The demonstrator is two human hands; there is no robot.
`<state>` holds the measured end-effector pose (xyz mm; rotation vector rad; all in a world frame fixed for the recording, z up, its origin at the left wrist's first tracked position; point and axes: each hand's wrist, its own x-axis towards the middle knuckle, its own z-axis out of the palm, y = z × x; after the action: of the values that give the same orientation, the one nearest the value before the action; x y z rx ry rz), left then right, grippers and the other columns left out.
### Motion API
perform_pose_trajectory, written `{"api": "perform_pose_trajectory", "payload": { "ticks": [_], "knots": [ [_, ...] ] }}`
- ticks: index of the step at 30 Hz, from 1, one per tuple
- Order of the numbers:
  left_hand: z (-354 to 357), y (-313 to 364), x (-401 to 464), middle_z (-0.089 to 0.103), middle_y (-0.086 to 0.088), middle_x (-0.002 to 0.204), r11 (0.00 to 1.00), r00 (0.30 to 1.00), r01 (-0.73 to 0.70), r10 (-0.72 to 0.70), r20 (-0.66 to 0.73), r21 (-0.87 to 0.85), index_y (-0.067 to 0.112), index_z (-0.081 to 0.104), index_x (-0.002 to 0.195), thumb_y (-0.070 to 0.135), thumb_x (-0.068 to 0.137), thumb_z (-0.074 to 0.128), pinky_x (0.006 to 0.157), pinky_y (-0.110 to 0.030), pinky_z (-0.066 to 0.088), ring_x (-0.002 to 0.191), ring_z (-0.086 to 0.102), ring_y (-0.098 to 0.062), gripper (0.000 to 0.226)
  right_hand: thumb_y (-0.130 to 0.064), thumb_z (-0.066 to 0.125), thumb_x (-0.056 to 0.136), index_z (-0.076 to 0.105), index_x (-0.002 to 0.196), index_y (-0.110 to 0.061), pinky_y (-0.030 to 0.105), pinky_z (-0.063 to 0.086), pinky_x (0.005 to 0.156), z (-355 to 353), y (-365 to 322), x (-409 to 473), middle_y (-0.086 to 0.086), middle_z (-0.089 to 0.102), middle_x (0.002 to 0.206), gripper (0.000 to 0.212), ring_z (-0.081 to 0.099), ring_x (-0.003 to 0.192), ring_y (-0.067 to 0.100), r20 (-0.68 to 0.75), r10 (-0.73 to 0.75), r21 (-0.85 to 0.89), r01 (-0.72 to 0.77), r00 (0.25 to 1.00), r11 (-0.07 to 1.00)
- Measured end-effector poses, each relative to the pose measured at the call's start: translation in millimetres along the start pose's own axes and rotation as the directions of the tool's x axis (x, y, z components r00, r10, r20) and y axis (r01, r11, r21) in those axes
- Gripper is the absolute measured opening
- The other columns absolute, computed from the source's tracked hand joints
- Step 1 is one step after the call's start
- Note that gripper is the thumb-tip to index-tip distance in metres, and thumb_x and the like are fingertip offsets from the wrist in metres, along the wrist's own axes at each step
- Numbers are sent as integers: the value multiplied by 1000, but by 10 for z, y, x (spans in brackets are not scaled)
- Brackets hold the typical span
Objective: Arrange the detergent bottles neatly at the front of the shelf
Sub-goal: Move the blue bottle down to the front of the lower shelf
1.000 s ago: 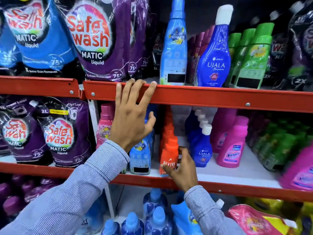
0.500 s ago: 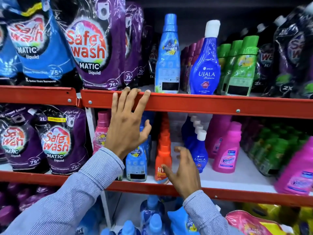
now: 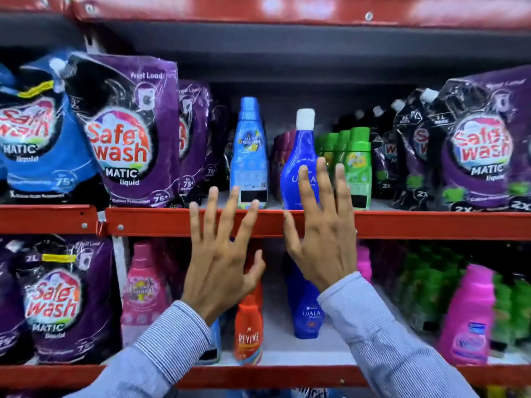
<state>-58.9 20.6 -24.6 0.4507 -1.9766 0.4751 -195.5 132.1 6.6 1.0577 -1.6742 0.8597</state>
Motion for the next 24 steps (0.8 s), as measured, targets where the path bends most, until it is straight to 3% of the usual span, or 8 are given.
{"api": "perform_pose_trajectory", "payload": {
  "ticks": [4,10,16,20,24],
  "knots": [
    [89,115,47,26,-18,165,1000,998,3,-3,67,-4,17,34,155,40,76,69,120,-70,15,154,13,-44,89,-43,49,93,17,156,-14,48,20,123,85,5,294,18,14,165,76,15,151,39,38,76,53,-78,996,996],
    [204,133,51,25,-18,165,1000,994,11,-8,113,-19,20,31,156,39,75,70,120,-69,14,153,14,-44,93,-46,65,85,4,157,-17,47,40,108,141,-26,477,23,18,161,99,38,136,42,156,192,110,-210,969,971],
    [232,109,52,33,-18,161,999,996,15,-12,90,-39,19,33,155,33,73,73,121,-69,13,151,21,-44,92,-38,77,75,15,155,-23,43,43,104,122,39,536,11,40,152,102,47,130,34,120,209,201,-229,971,952],
    [246,136,56,34,-18,160,999,994,33,-28,102,-42,19,34,154,33,74,72,120,-71,12,151,20,-45,90,-34,79,71,24,152,-21,39,43,106,61,73,543,7,45,149,99,50,127,29,41,214,289,-217,976,932],
    [259,133,46,35,-18,159,998,996,38,-34,80,-46,20,33,155,33,75,72,121,-70,11,151,20,-44,90,-36,79,71,30,151,-16,36,41,110,-140,55,509,7,49,146,95,50,129,25,-154,210,330,-150,965,932]
  ]
}}
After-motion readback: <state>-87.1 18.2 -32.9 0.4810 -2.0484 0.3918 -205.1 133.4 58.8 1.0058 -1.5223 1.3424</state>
